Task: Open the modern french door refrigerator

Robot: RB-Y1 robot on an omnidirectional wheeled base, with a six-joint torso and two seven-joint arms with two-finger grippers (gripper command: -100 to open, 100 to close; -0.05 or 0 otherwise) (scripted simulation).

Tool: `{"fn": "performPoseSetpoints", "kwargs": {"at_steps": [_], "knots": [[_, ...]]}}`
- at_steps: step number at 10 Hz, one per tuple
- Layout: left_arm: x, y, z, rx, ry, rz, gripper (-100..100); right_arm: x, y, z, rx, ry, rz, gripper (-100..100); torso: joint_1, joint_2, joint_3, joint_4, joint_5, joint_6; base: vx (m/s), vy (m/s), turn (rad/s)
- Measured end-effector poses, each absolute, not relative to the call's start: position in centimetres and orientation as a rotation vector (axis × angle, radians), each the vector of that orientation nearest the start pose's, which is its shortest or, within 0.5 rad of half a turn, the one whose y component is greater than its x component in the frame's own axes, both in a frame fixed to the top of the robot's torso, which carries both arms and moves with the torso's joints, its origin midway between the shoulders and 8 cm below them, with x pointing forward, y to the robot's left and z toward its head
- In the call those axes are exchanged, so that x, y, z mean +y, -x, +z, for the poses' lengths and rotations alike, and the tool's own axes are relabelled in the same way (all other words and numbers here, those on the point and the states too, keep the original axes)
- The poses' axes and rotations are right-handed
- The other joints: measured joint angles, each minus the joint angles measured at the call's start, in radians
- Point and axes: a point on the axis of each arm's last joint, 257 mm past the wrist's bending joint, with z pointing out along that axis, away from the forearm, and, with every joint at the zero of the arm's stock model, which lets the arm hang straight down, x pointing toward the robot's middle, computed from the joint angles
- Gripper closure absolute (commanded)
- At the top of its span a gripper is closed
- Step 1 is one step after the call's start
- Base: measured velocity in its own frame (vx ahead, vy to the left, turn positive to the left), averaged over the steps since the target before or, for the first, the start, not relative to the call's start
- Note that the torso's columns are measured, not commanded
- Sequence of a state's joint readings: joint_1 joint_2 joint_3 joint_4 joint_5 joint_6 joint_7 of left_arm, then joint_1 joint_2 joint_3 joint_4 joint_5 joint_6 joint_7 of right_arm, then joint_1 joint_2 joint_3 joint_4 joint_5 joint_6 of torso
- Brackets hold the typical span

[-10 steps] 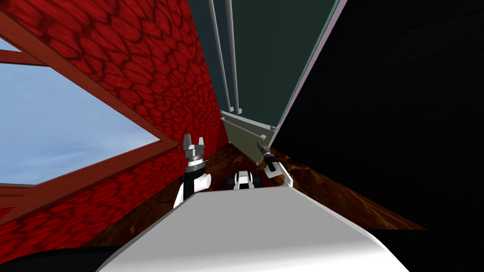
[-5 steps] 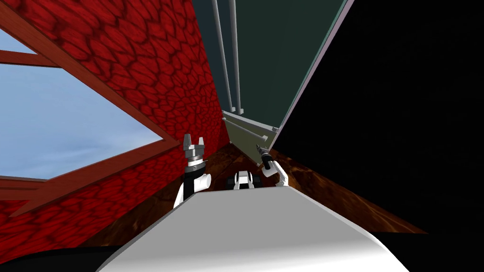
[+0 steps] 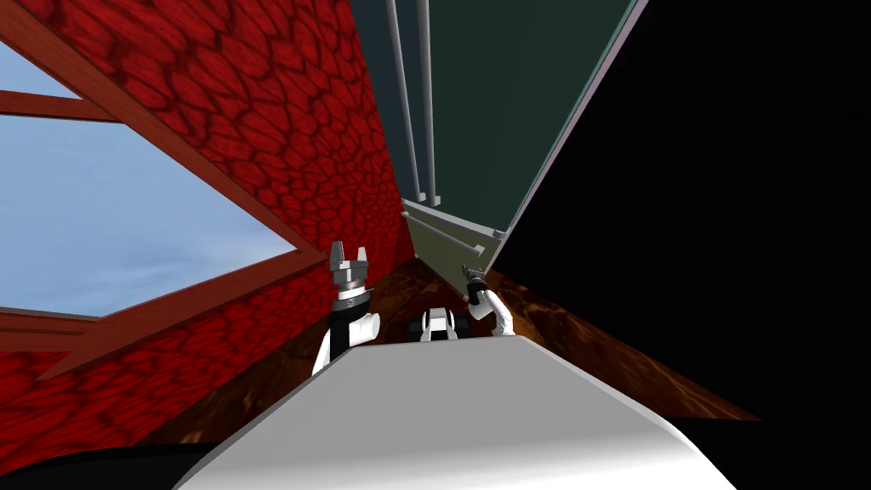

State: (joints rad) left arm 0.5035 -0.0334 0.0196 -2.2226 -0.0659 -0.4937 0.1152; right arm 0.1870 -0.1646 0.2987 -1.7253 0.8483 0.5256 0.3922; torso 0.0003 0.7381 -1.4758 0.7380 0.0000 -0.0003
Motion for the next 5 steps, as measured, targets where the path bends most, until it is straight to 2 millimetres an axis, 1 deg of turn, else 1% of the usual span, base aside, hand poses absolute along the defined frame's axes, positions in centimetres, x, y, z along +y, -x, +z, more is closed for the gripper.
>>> {"fn": "performPoseSetpoints", "kwargs": {"at_steps": [1,2,5], "knots": [[28.5,-35.5,-0.4,0.635,0.74,-1.331,0,-24.8,-46.1,-33.4,1.909,-0.298,-0.089,-100,0.0,0.0,0.0,0.0,0.0,0.0,0.009,0.002,-0.002],[28.5,-35.5,-0.4,0.635,0.74,-1.331,0,-25.1,-46.0,-33.6,1.915,-0.299,-0.11,-100,0.0,0.0,0.0,0.0,0.0,0.0,0.015,0.002,0.072],[28.5,-35.5,-0.4,0.635,0.74,-1.331,0,-25.9,-45.9,-35.0,1.949,-0.229,-0.252,-100,0.0,-0.001,0.0,0.0,0.0,0.0,0.019,0.001,0.043]]}}
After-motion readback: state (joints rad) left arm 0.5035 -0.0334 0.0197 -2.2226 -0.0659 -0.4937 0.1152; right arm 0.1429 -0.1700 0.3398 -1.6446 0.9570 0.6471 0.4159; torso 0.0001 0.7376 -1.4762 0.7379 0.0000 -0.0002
